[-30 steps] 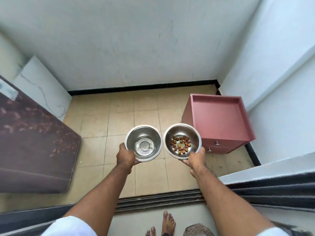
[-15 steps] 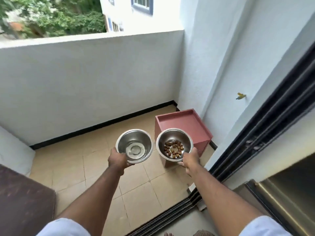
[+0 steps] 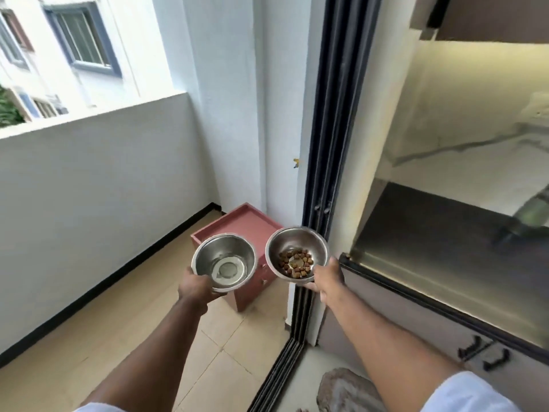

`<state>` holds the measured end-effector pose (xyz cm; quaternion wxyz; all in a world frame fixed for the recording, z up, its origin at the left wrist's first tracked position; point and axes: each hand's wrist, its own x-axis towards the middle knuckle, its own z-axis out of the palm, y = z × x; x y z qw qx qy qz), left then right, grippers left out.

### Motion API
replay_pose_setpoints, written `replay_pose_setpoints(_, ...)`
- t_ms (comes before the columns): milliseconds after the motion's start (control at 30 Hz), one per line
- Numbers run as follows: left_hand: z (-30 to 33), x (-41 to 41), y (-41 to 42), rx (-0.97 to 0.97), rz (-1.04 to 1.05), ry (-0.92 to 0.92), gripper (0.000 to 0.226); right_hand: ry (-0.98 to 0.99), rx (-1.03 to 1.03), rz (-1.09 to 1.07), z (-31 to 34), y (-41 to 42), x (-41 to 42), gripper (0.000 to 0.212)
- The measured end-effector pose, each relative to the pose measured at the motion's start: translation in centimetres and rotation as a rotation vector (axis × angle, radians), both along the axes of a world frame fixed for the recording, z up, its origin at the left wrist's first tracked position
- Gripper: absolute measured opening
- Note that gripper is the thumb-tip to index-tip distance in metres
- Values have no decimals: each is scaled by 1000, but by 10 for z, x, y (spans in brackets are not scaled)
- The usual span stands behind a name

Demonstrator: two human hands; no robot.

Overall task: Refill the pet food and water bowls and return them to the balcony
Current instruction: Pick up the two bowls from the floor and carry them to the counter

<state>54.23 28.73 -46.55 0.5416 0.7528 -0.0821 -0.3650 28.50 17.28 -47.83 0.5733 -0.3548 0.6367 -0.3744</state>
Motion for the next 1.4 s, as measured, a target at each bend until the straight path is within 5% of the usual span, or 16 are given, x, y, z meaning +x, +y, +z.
replay_pose_setpoints(300,12,-107,-48,40,-307,-225,22,-92,-21,-242,3,12,-127,45)
replay_pose_setpoints(967,-4,-368,-147,-55,-585,7,26,-120,-44,-539,0,-7,-396,38)
replay_pose_setpoints(1400,-11,-447,-218,33,-655,38,35,-146,40,-595,-17,-57,-470,43)
